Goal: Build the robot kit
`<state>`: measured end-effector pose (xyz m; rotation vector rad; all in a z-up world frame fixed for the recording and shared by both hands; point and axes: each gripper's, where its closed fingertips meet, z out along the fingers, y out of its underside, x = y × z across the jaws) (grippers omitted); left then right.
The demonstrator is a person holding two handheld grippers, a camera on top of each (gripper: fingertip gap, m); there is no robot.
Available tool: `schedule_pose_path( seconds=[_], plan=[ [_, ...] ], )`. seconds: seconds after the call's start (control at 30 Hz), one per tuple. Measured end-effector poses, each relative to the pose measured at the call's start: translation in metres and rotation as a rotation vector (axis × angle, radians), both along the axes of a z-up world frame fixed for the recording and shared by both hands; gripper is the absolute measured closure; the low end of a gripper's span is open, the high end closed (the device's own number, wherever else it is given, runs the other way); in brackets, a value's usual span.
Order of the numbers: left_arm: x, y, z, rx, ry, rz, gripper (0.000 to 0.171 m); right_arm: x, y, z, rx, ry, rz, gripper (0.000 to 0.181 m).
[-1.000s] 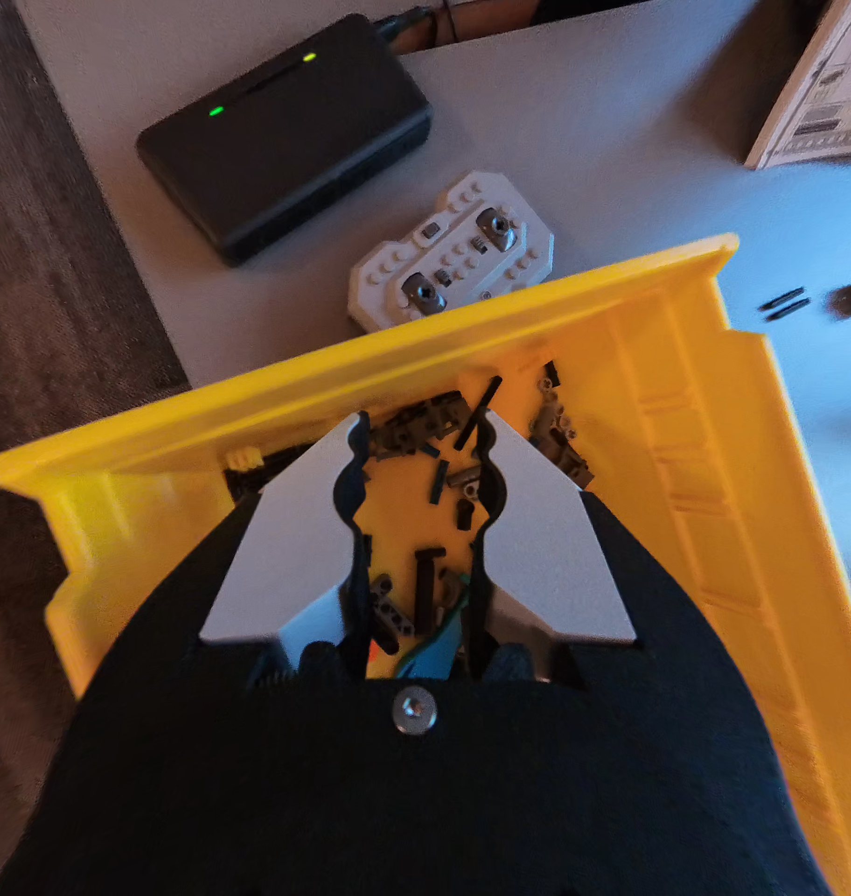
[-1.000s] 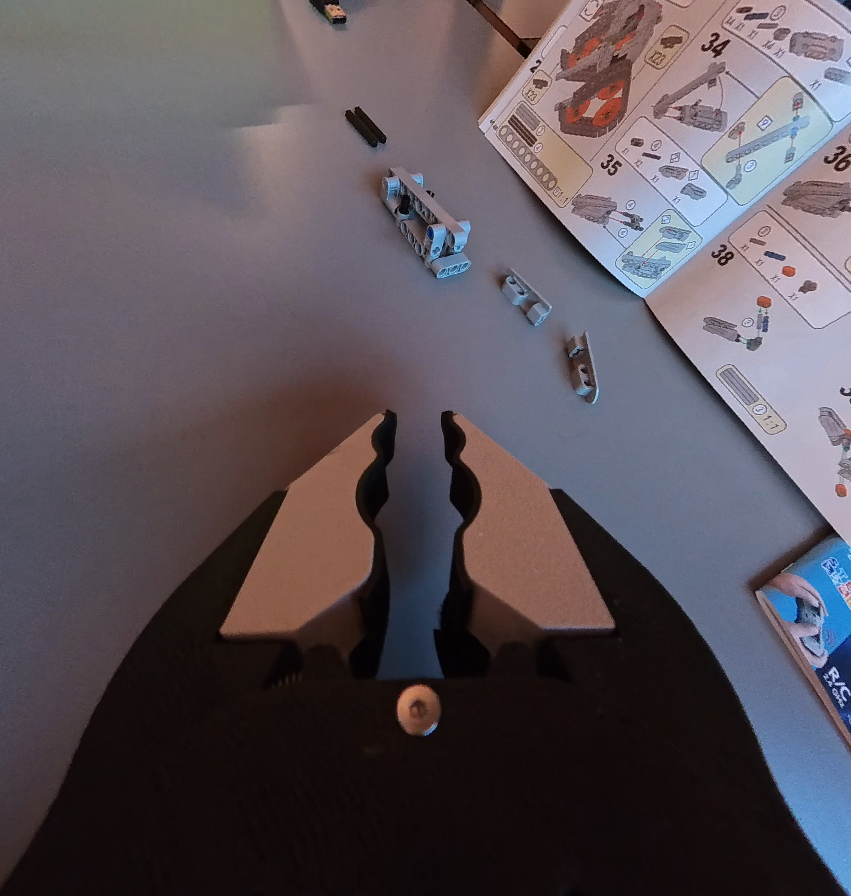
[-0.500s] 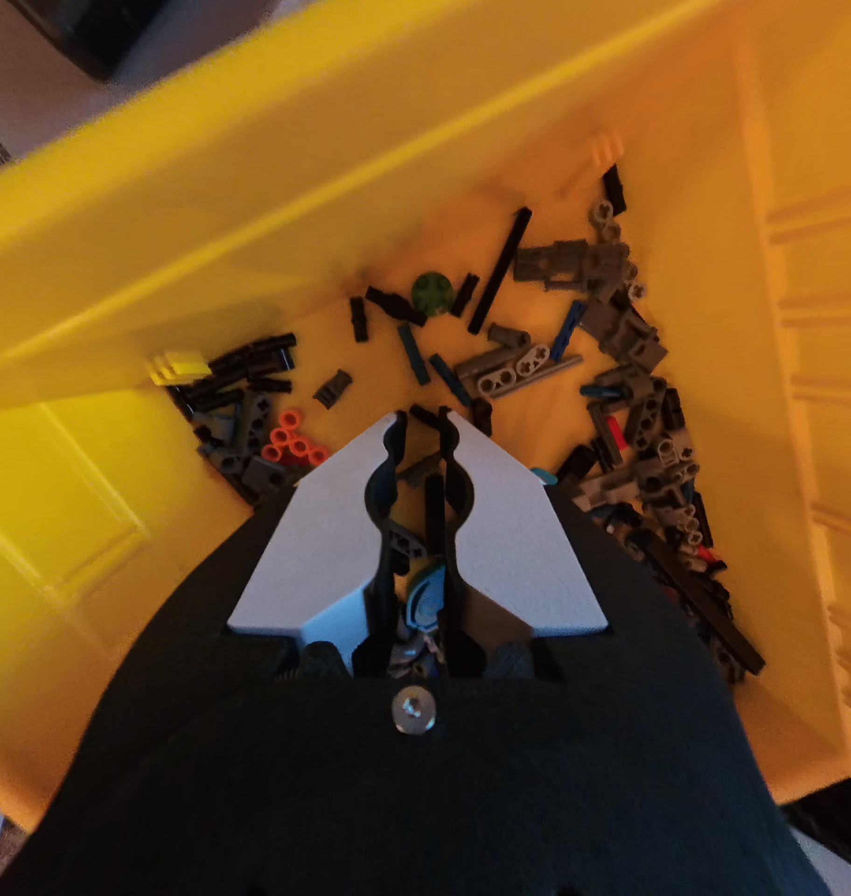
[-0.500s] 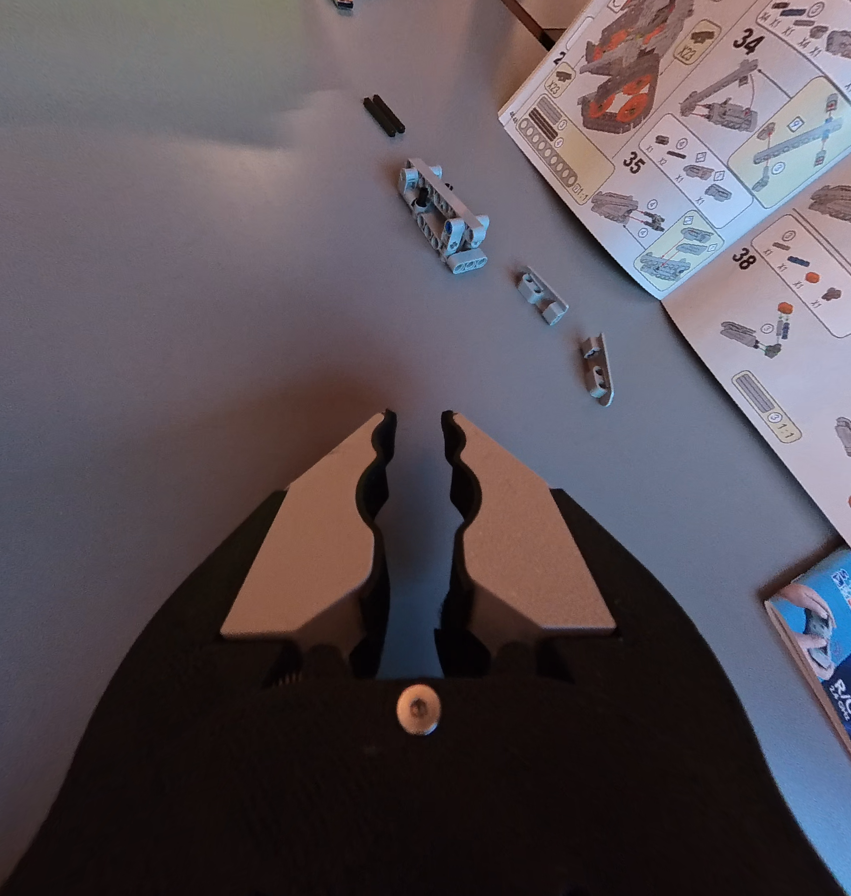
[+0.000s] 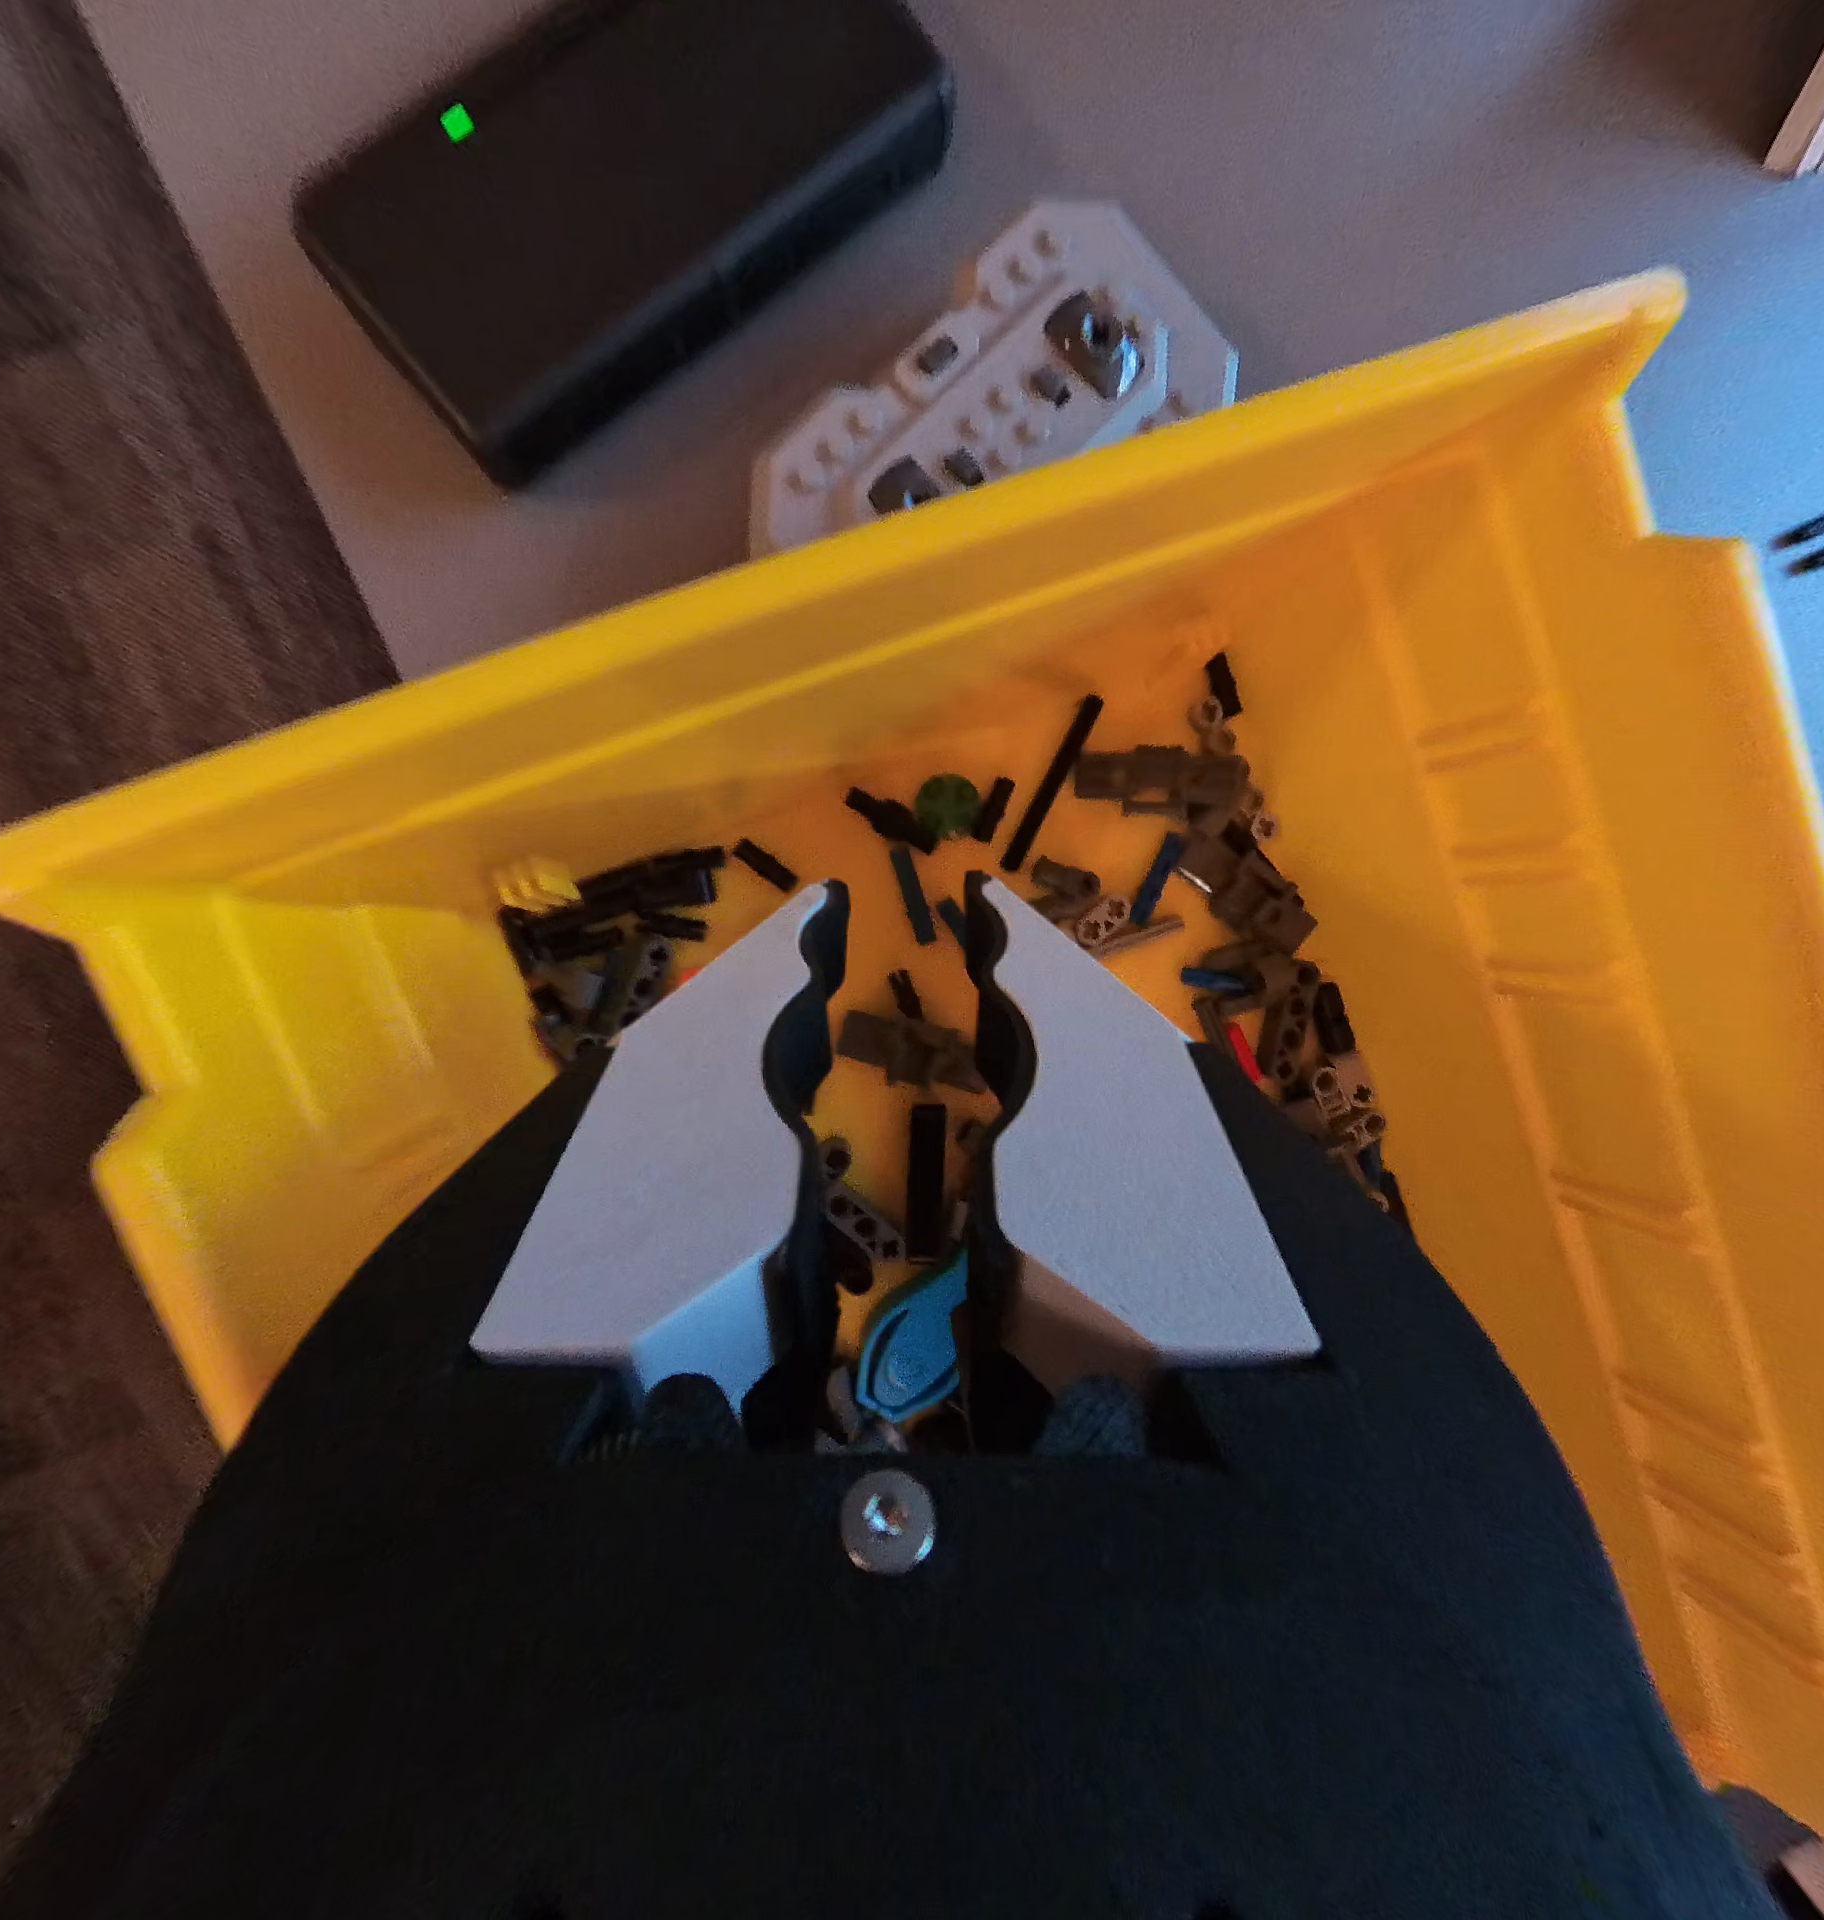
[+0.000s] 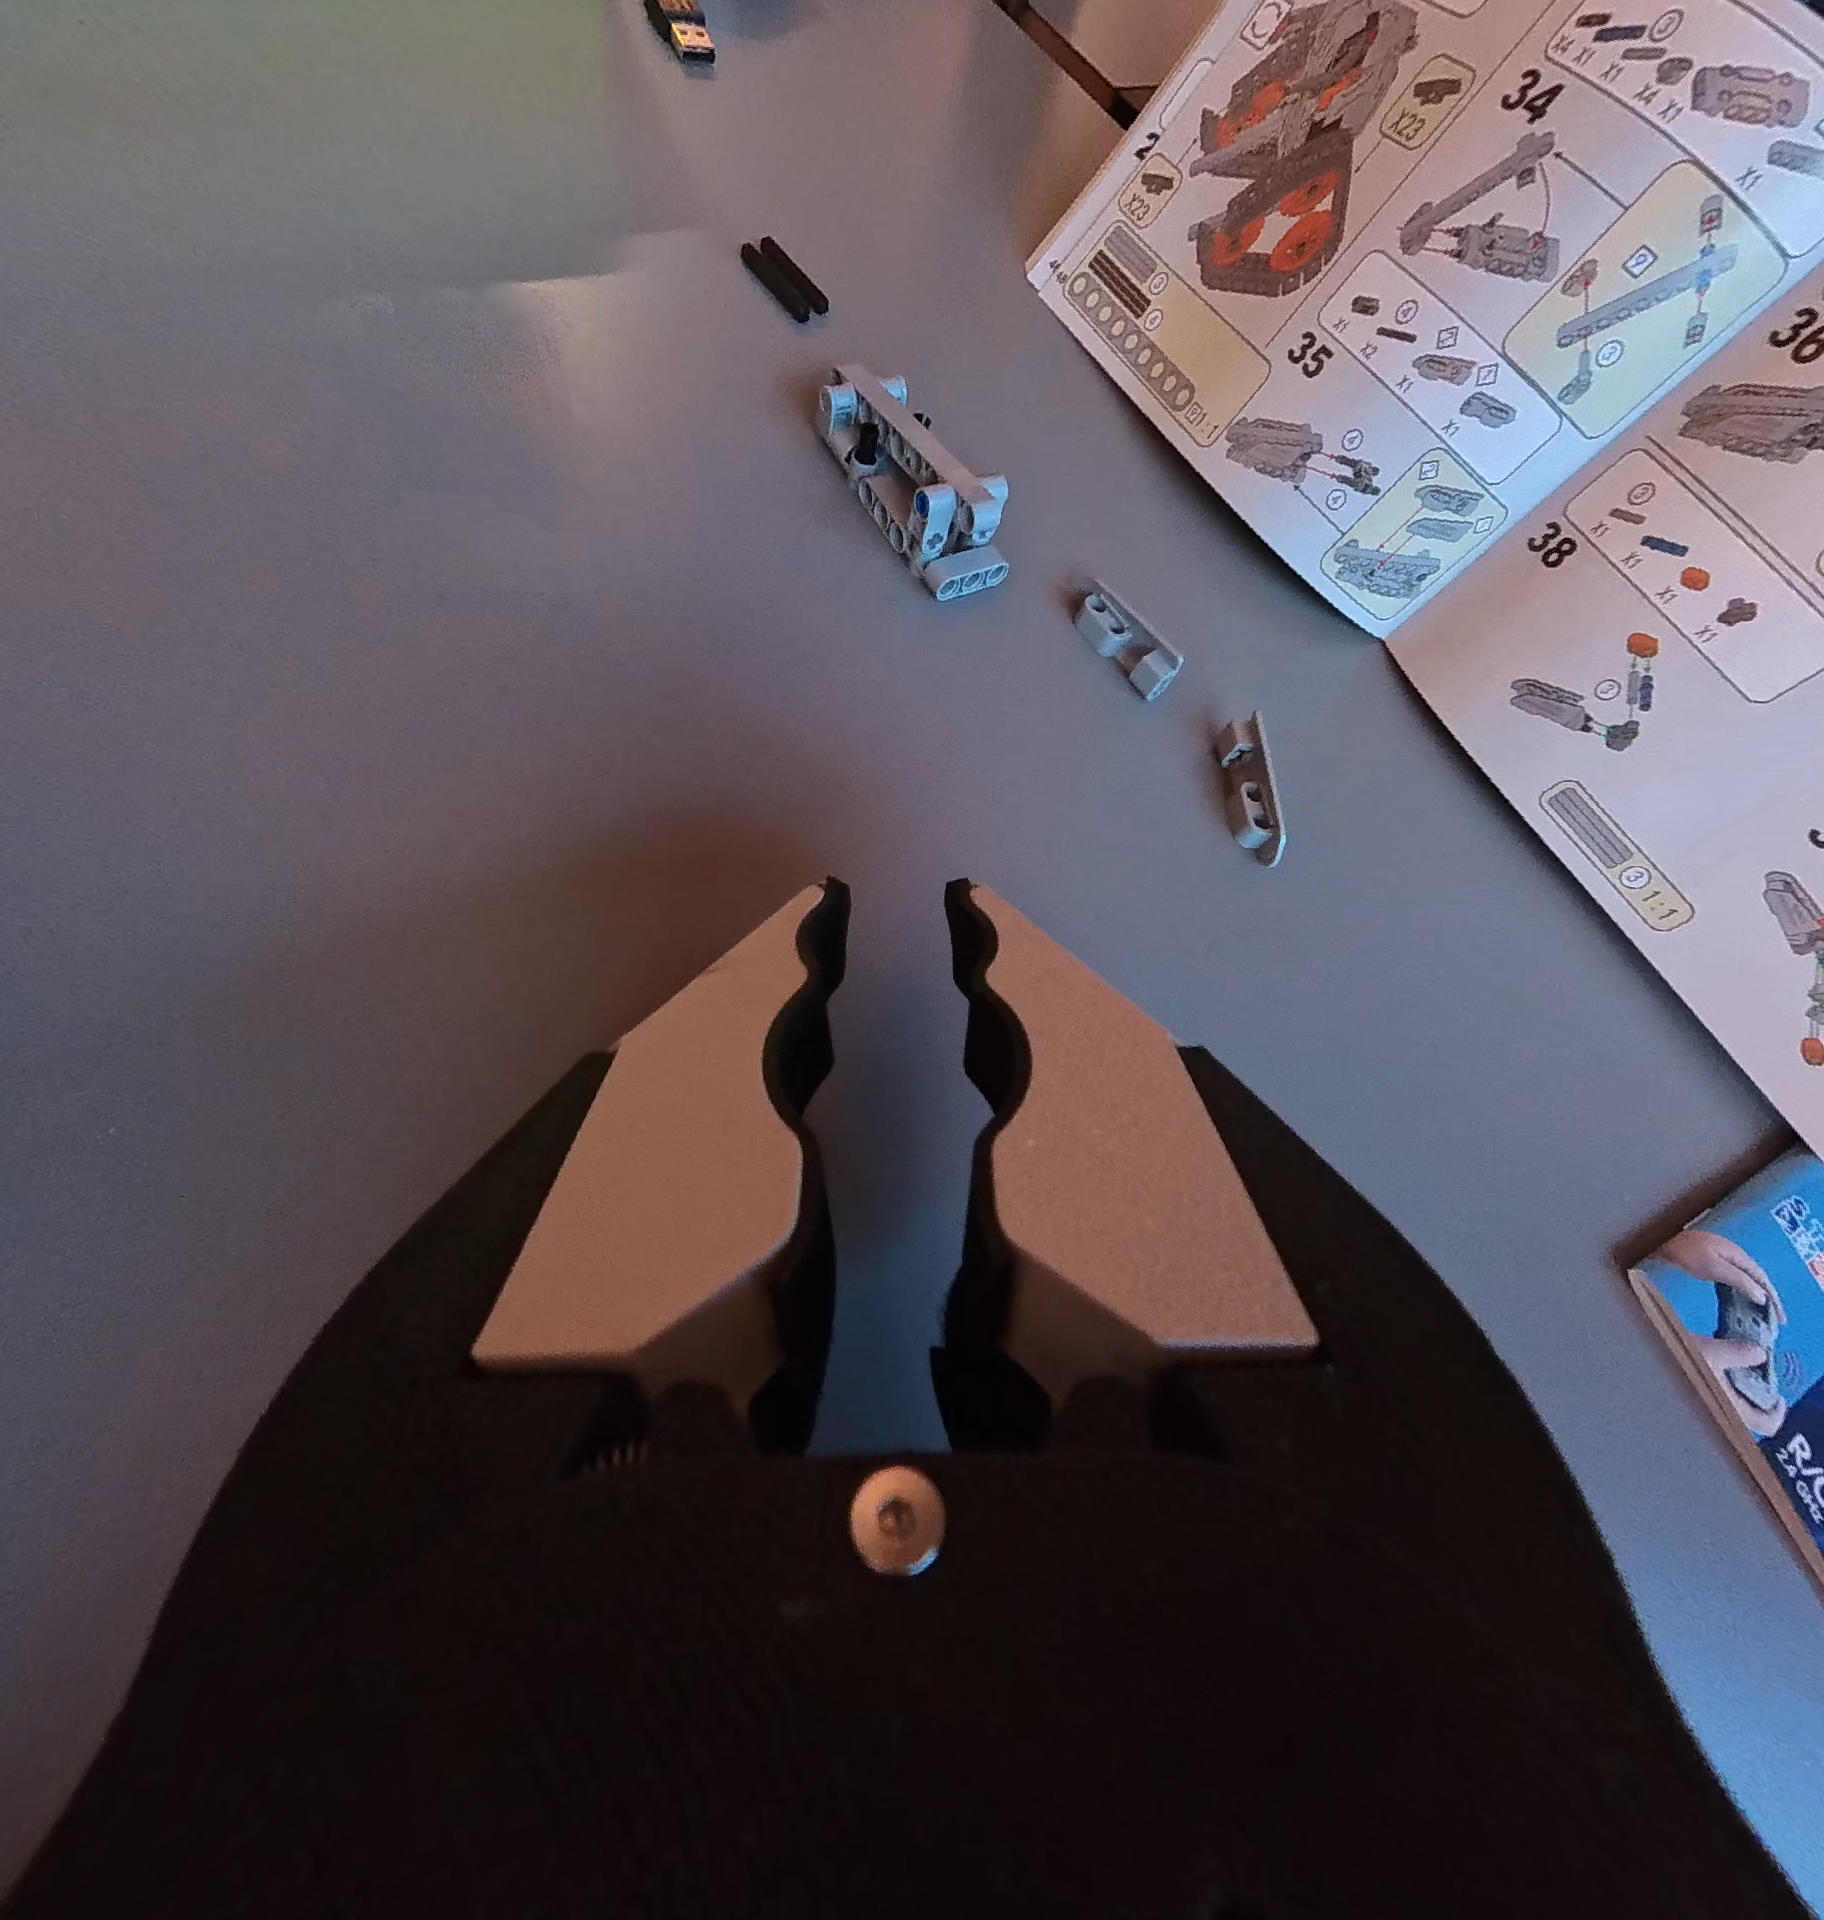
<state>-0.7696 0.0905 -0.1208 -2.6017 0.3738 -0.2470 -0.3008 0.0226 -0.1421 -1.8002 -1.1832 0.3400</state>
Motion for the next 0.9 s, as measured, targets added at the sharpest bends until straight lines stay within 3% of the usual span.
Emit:
schedule_pose_path(
  seconds=[0.23, 0.57, 0.9],
  plan=[
    [-0.003, 0.006, -0.014, -0.027, 0.056, 0.032, 0.154, -0.001, -0.002, -0.001, 0.011, -0.017, 0.011, 0.162],
    [-0.001, 0.018, -0.037, -0.065, 0.03, 0.15, 0.144, -0.002, -0.005, -0.002, 0.009, -0.018, 0.024, 0.162],
    [0.004, 0.023, -0.038, -0.033, 0.083, 0.117, 0.151, -0.001, -0.006, -0.003, 0.006, -0.029, 0.028, 0.162]
  ],
)
